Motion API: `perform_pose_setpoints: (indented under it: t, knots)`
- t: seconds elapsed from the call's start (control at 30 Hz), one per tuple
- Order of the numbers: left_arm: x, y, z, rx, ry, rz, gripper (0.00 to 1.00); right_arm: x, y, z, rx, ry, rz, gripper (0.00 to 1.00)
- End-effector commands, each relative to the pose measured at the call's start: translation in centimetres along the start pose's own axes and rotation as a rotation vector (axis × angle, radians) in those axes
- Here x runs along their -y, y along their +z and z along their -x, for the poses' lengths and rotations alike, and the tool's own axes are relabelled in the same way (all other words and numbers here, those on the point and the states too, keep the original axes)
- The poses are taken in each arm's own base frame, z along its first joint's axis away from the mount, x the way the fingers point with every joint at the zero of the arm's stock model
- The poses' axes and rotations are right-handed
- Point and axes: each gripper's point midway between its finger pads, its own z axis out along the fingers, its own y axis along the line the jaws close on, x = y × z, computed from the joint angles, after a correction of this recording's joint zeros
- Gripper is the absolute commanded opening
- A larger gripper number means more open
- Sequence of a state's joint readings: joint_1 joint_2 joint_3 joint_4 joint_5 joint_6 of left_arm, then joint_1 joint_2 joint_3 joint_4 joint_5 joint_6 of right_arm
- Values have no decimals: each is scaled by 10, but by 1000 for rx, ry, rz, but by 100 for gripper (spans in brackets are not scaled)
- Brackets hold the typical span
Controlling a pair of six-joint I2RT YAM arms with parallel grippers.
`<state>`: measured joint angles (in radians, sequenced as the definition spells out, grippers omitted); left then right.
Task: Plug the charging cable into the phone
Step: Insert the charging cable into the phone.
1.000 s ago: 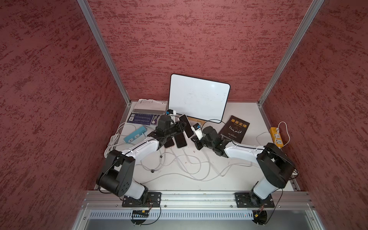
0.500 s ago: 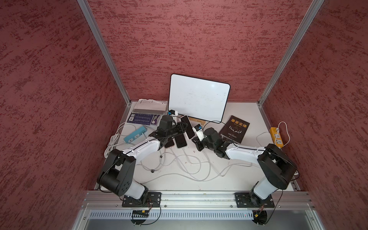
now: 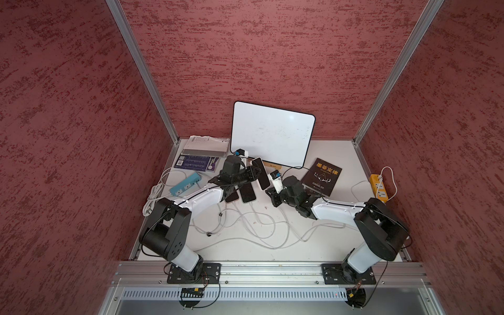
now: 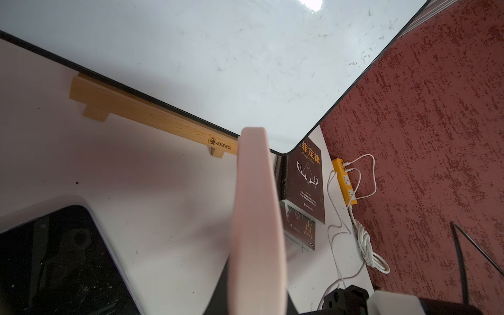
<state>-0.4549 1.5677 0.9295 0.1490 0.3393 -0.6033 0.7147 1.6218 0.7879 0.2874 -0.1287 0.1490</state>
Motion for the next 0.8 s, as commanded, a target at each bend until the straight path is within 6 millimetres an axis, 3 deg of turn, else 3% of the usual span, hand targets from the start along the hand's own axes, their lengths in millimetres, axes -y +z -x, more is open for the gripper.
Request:
perform_pose_setpoints:
  t: [0.0,0.33,0.77]
  knots:
    - [5,6,-28,-112,17,-24,0,-13,-23,79,268,-12,46,0]
    - [7,6,-28,-116,22,-27,0,-10,-23,104,308,40,86,0]
    - [7,6,-27,-117,24,-23,0,-12,-20,110,312,40,117,0]
